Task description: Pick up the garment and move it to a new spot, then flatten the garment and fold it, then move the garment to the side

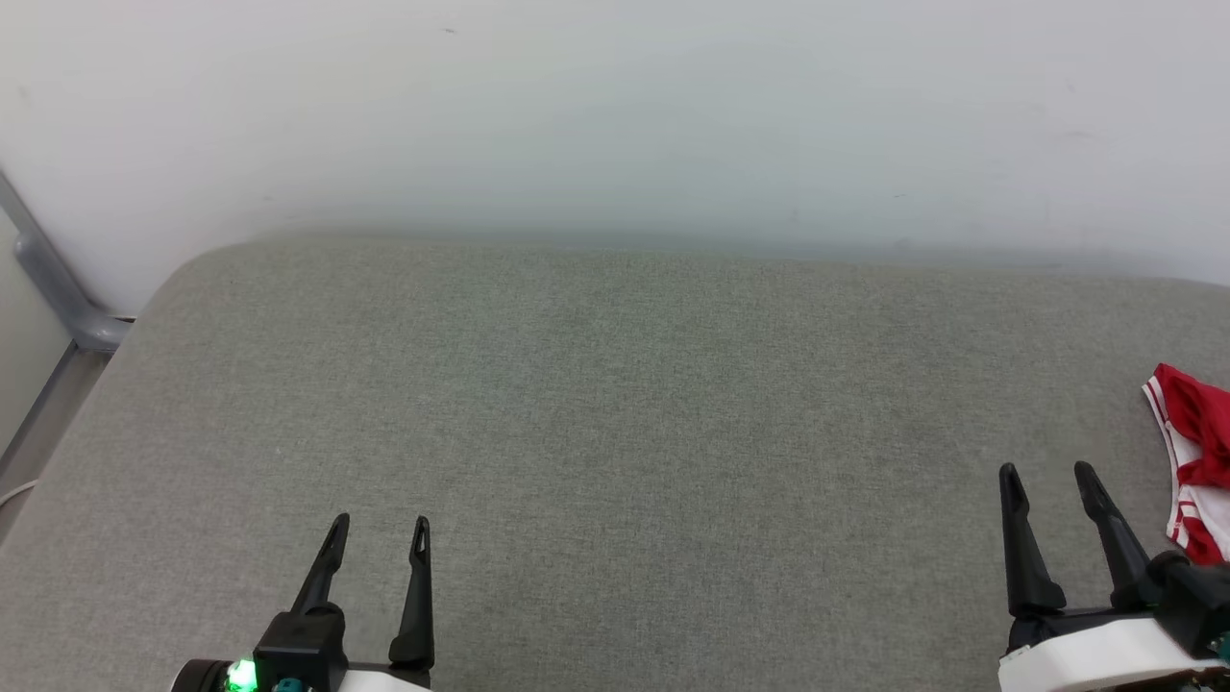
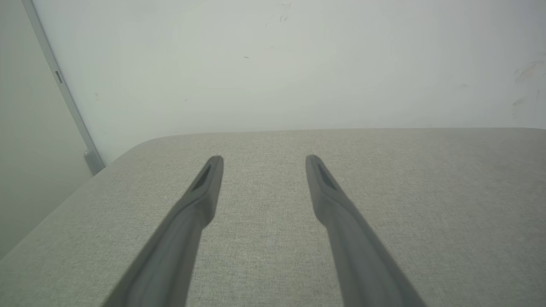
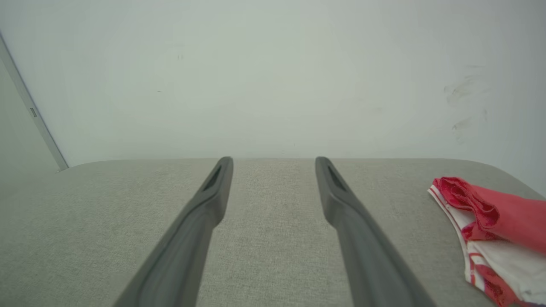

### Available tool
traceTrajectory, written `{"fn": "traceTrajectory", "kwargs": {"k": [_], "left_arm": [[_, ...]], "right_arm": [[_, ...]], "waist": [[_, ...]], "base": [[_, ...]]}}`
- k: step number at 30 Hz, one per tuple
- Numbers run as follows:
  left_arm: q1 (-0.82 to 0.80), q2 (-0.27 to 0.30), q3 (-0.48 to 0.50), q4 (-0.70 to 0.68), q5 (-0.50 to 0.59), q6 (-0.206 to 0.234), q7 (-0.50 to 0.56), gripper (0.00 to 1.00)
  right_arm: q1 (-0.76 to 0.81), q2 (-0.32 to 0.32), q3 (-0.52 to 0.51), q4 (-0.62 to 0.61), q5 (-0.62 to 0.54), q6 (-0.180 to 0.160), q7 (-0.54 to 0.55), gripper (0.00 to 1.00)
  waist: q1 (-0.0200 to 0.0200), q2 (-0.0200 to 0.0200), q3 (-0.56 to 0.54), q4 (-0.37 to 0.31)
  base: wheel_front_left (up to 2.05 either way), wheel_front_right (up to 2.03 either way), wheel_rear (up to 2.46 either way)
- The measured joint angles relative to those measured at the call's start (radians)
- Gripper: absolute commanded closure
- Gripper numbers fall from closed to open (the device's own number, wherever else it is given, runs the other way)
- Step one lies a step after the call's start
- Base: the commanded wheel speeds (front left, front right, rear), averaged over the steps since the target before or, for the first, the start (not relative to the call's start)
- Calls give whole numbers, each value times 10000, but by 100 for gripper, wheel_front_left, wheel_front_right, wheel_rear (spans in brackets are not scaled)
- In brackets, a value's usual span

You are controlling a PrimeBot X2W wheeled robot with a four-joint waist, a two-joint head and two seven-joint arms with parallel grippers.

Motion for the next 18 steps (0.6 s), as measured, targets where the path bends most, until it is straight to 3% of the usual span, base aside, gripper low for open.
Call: {"fn": "traceTrajectory", "kwargs": {"k": [18], "left_arm": [[347,-94,-82,36,138,-153,0,0]], "right_arm": [[1589,353,-240,-1386,-349,0,-6,0]], "waist": [[1,0,-288,-52]], "base": [[0,0,0]]}}
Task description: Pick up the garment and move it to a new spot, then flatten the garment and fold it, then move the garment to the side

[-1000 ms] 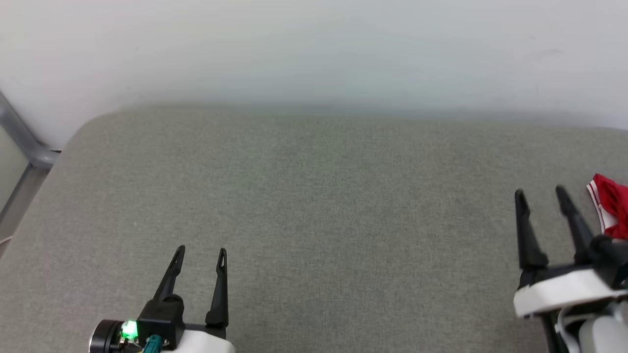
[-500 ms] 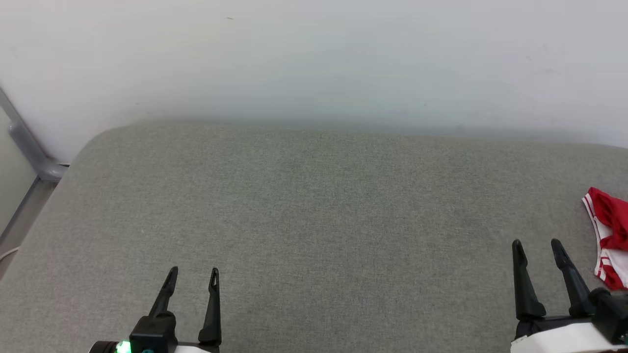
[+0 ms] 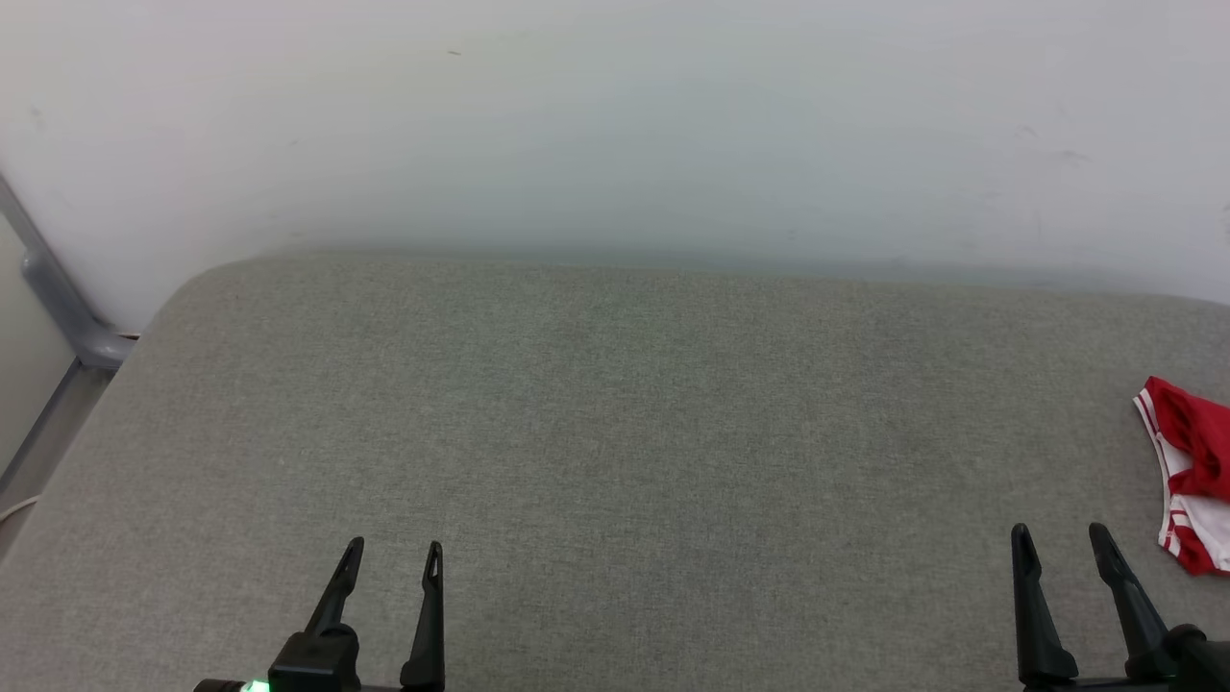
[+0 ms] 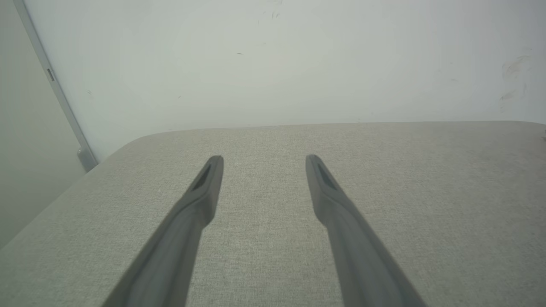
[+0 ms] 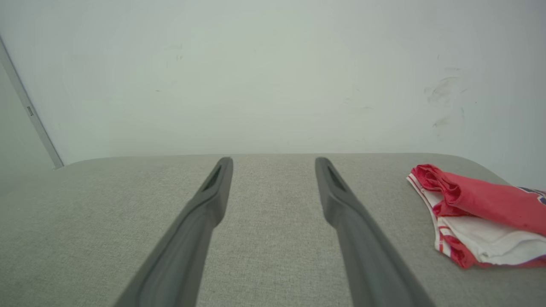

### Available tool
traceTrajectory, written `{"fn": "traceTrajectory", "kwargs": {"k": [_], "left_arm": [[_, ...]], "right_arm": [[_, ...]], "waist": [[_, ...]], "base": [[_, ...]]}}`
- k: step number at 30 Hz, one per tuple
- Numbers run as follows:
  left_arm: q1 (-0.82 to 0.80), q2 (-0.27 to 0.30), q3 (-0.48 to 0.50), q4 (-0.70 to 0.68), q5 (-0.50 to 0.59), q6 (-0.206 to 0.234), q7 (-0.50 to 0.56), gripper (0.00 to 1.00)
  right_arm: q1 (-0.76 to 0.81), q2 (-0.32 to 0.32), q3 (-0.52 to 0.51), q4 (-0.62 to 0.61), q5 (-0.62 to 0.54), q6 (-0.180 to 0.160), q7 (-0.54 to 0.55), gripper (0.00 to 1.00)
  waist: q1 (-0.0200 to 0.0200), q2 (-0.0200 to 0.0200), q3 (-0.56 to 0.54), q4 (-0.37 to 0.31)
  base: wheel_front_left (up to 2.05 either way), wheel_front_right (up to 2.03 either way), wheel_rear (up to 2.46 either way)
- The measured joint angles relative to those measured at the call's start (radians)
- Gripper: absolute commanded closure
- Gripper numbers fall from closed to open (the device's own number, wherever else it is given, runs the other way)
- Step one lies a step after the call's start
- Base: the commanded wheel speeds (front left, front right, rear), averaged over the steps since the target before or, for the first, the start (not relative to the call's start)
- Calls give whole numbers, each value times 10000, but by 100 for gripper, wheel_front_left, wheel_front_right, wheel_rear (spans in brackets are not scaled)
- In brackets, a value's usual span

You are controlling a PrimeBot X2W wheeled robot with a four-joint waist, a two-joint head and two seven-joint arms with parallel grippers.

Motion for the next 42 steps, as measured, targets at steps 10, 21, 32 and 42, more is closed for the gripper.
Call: {"fn": "traceTrajectory", "kwargs": {"k": [10,21,32,42], "left_arm": [[81,-17,56,-12,13,-40,0,0],[87,-25,119,58,82,-127,0,0],[291,-35,132,727,-777,-201,272,100],[-45,-65,387,880,-2786,-359,750,100]], "right_arm": [[133,13,98,98,213,0,0,0],[139,15,209,221,217,0,0,0],[142,15,272,876,1022,2,221,100],[-178,2,293,1127,2932,2,639,100]], "waist": [[0,0,-64,-182],[0,0,23,-266],[1,0,56,-287],[1,0,103,-337]], "base": [[0,0,0],[0,0,0],[0,0,0],[0,0,0]]}}
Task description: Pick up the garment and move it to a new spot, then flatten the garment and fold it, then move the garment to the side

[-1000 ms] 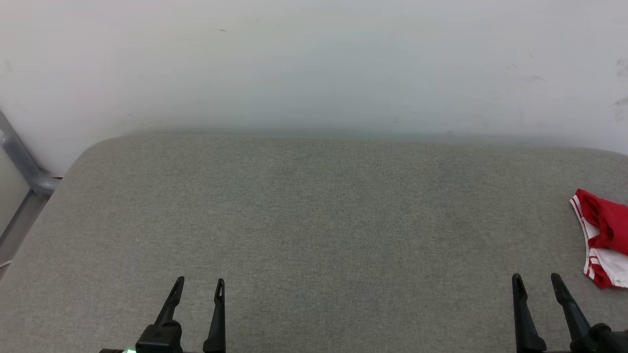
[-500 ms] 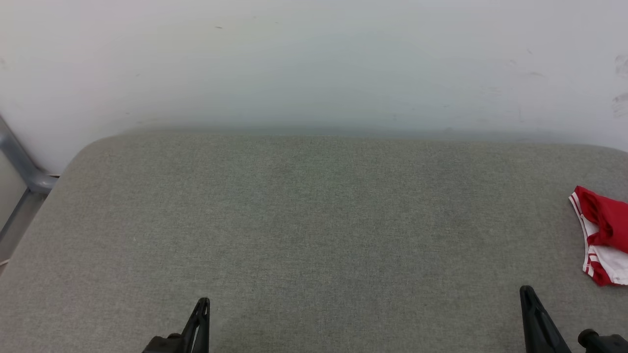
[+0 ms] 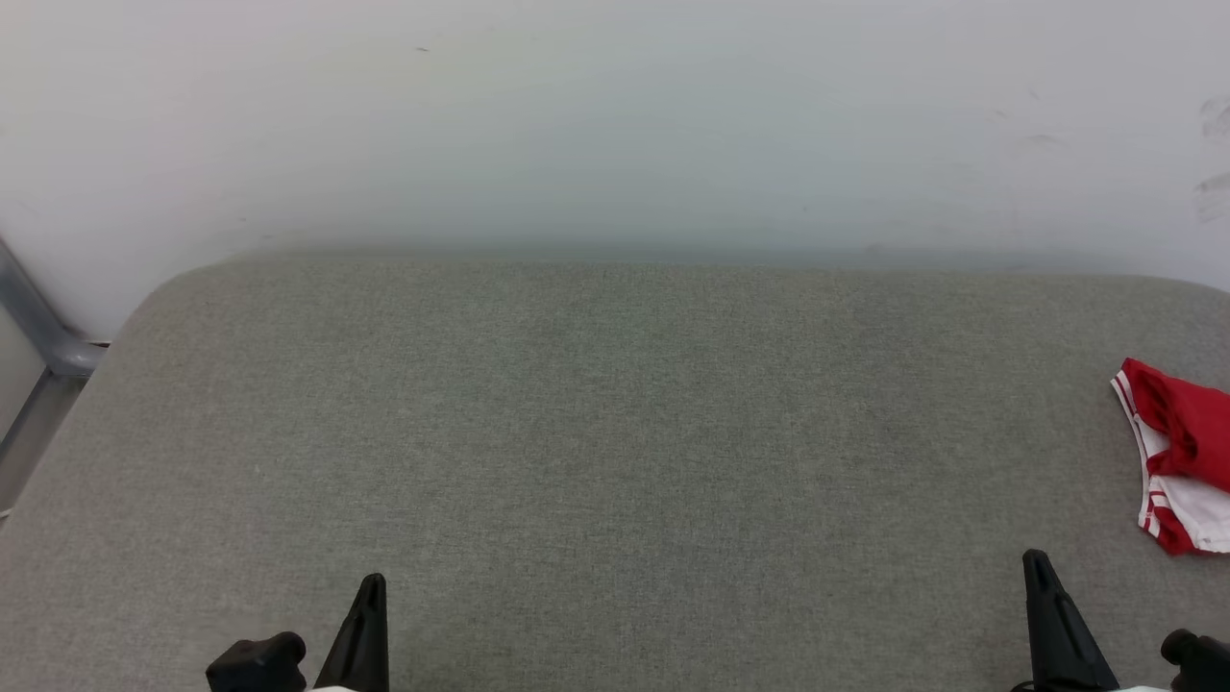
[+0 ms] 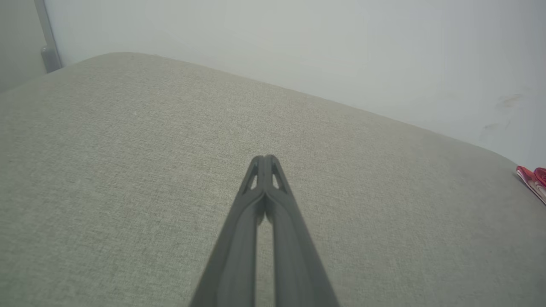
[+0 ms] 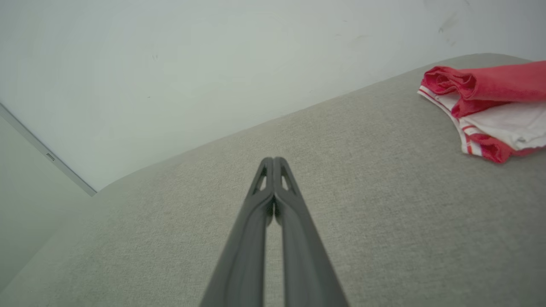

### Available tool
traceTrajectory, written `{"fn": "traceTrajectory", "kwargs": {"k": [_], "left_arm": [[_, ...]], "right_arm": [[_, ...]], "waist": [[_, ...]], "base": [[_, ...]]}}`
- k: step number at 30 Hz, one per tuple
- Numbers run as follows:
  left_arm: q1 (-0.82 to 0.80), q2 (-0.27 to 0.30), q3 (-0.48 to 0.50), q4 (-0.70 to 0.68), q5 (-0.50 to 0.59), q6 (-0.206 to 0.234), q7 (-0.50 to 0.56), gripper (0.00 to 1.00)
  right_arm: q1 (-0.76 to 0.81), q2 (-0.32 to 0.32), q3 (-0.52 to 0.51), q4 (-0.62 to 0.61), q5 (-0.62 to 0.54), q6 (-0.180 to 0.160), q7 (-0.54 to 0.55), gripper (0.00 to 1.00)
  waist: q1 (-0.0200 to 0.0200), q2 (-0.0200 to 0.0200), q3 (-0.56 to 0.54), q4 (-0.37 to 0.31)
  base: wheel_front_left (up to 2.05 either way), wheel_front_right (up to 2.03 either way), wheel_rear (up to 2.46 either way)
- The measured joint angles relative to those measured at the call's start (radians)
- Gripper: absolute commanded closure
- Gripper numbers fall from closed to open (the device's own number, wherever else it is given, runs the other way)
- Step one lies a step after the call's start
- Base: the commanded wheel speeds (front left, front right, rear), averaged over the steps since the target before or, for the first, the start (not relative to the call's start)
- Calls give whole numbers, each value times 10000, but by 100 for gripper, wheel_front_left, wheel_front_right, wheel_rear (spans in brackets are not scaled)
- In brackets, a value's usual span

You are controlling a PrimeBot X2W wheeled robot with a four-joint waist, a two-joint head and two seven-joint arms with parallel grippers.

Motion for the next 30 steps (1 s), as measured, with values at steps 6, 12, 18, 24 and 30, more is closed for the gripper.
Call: {"fn": "traceTrajectory", "kwargs": {"k": [6,12,18,24,30], "left_arm": [[-204,-38,153,84,-1108,-59,259,100],[-393,-65,280,171,-2150,-173,476,100],[-565,-90,397,234,-3097,-226,725,100],[-711,-105,525,318,-4011,-309,922,100],[-855,-125,623,384,-4847,-382,1139,100]], "right_arm": [[-239,-17,4,130,1024,0,238,100],[-454,-35,4,251,2002,0,456,100],[-656,-48,0,378,2876,0,669,100],[-833,-58,-4,472,3737,-2,857,100],[-992,-67,-15,583,4516,-2,1041,100]], "waist": [[0,0,28,-30],[0,0,57,-60],[0,0,85,-90],[0,0,114,-119],[0,0,143,-149]], "base": [[0,0,0],[0,0,0],[0,0,0],[0,0,0],[0,0,0]]}}
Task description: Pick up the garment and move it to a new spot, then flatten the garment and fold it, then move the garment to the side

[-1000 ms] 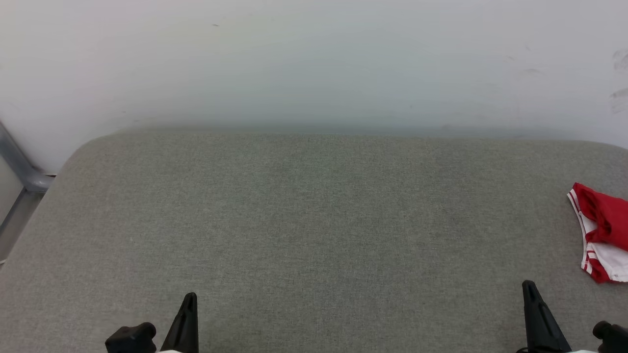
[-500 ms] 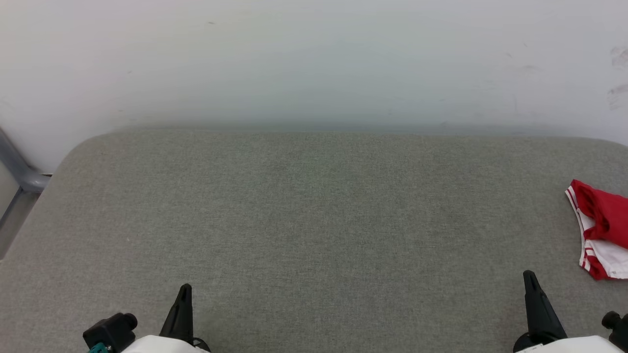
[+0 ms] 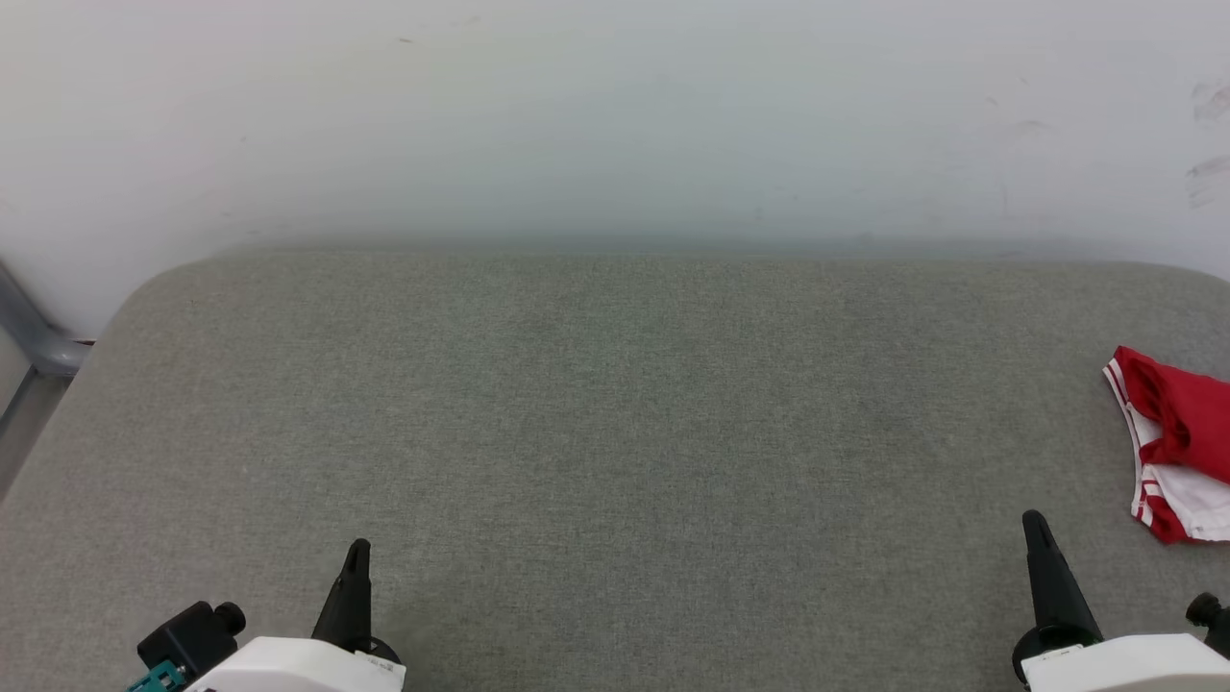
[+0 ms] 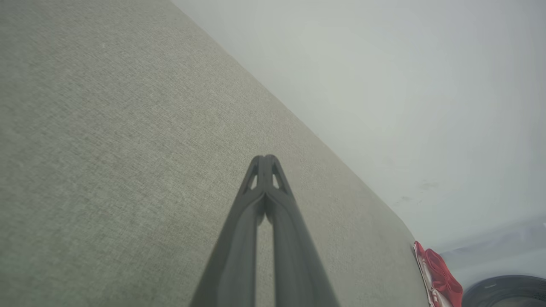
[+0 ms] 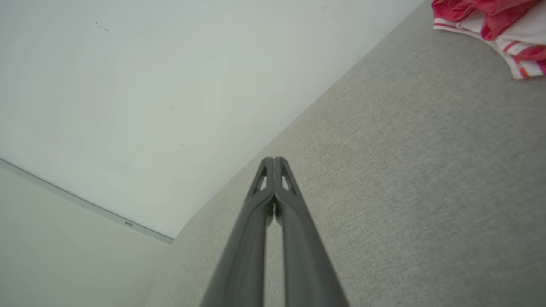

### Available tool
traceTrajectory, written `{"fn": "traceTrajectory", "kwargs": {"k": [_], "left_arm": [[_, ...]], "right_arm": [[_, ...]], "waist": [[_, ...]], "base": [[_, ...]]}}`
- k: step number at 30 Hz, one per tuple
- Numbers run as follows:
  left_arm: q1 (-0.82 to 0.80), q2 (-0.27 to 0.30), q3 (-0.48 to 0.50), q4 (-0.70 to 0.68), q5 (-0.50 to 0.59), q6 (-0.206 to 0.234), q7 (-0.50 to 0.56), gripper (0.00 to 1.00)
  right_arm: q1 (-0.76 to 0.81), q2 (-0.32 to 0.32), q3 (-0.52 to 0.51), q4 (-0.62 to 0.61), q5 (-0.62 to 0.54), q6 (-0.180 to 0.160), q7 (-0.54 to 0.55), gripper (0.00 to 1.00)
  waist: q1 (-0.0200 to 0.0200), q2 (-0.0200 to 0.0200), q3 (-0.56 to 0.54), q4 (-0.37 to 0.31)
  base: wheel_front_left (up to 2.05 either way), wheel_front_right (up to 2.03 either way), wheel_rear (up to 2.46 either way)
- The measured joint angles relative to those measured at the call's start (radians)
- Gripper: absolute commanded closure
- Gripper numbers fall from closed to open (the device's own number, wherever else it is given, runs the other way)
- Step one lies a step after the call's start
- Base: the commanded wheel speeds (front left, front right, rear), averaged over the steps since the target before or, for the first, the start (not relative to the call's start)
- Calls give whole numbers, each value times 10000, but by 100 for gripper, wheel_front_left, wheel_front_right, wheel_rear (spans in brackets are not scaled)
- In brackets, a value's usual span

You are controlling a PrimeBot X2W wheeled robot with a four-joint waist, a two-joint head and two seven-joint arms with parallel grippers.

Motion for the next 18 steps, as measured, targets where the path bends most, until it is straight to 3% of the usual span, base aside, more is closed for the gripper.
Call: {"fn": "traceTrajectory", "kwargs": {"k": [18], "left_arm": [[-435,-29,295,167,-2276,-176,539,100]], "right_arm": [[-503,-21,-46,267,2067,-2,541,100]], "waist": [[0,0,85,-89]], "base": [[0,0,0]]}}
